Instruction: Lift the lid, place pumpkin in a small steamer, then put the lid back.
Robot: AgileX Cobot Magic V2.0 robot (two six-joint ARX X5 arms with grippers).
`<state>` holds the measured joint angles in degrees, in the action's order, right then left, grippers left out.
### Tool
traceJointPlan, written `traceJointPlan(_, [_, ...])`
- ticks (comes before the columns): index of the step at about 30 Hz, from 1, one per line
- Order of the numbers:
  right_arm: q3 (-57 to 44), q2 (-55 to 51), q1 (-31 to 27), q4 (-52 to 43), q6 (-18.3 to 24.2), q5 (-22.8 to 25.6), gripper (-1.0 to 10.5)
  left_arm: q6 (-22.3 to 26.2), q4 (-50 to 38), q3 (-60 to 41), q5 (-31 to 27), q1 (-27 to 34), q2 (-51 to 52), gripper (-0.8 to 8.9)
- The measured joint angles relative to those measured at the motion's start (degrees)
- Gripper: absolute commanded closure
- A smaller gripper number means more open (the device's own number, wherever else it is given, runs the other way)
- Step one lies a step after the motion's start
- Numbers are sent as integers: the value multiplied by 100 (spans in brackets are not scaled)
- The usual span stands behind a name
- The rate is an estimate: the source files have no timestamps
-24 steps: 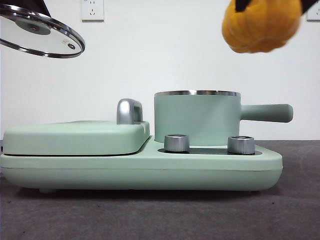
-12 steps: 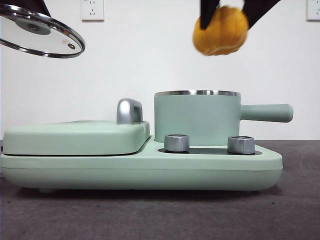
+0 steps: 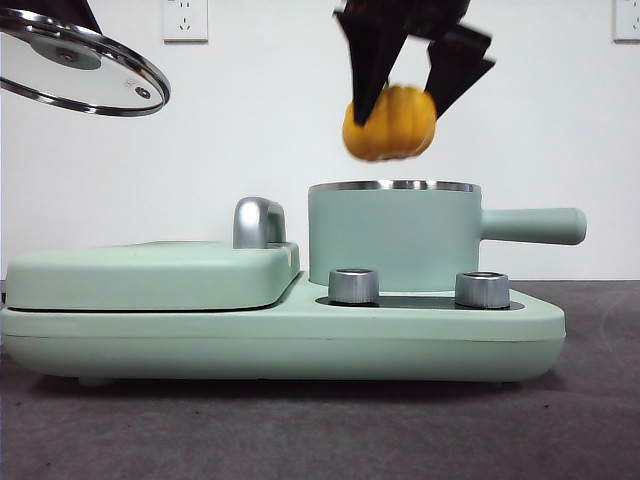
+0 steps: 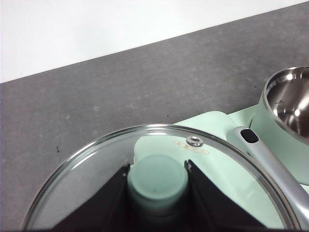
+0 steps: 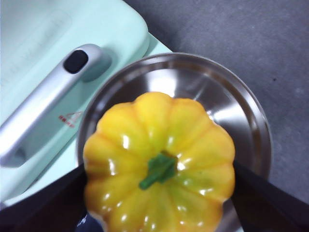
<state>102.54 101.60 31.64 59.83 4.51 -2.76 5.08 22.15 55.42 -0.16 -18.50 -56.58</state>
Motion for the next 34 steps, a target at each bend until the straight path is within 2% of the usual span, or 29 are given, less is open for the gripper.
traceJointPlan(31, [0, 1340, -20, -647, 127, 20, 567, -2, -2, 0, 0, 0, 0, 802])
traceJointPlan(34, [0, 1342, -20, -643, 136, 20, 480, -2, 0, 0, 0, 0, 0, 802])
